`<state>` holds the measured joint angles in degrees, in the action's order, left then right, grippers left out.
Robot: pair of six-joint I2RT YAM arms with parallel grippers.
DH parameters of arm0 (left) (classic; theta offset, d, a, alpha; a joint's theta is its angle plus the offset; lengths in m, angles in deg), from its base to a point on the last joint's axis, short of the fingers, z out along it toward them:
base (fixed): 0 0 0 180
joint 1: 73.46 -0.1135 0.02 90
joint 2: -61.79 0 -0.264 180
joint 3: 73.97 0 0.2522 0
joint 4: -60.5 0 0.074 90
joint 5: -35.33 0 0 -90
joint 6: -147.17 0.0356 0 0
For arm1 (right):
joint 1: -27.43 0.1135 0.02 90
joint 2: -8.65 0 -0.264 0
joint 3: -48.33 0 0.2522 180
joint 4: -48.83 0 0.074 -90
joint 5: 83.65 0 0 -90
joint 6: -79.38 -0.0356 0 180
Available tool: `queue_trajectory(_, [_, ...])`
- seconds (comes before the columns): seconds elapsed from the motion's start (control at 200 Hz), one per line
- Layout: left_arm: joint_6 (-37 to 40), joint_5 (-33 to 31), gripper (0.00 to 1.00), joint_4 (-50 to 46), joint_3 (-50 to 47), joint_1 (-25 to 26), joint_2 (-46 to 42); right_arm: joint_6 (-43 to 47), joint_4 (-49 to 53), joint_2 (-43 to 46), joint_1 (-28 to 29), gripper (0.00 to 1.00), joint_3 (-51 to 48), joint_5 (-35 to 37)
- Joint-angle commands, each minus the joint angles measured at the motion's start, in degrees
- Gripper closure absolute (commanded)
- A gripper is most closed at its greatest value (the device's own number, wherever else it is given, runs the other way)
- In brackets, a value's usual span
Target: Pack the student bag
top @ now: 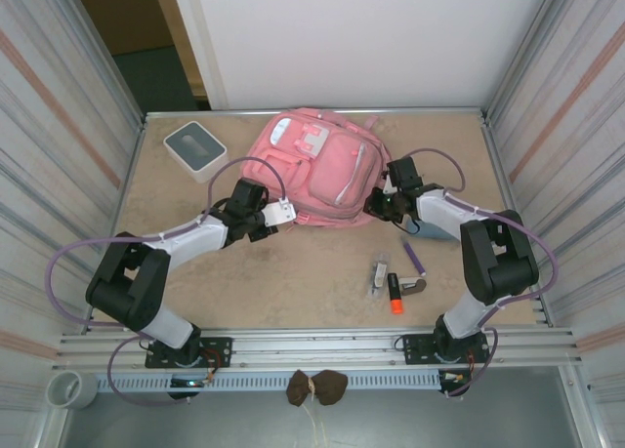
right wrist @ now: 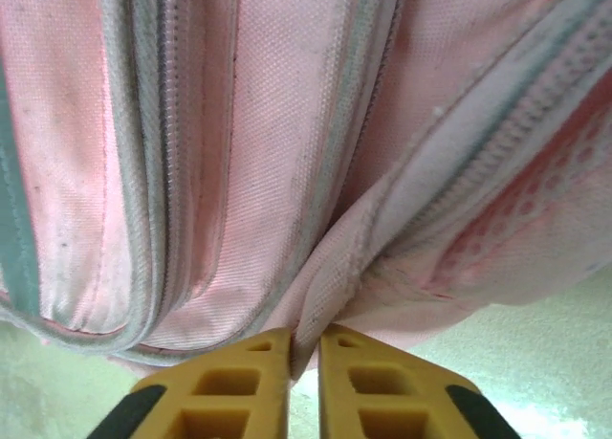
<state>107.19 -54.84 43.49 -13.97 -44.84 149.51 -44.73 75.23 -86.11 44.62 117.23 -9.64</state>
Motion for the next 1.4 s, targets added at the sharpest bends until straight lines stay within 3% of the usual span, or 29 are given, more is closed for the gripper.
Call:
queue_trajectory(0.0, [2.8,0.2,0.55,1.5,0.5,0.4,-1.1,1.5,0.4,1.7,-2.5,0.94,2.6,-3.2])
queue_trajectory(0.145, [4.0,4.9,0.56,1.2,1.4,0.6,-1.0,3.3,3.2,2.5,-5.4,0.99,5.1,-9.3])
queue_trajectory(0.376, [7.2,5.4,0.57,2.2,2.6,2.6,1.5,5.8,7.1,2.3,-7.1,1.0,9.9,-12.9])
queue_trajectory(0.561, [10.1,3.1,0.57,4.0,4.6,4.8,5.9,6.0,6.9,1.9,-7.5,1.0,10.9,-14.2])
queue_trajectory(0.987, [15.4,-2.6,0.64,13.1,6.1,4.6,14.9,6.9,7.5,1.3,-8.7,1.0,10.2,-15.9])
queue_trajectory(1.393, [12.1,-1.1,0.91,13.1,4.8,5.0,14.0,7.4,7.9,0.3,-8.8,0.99,10.9,-17.1])
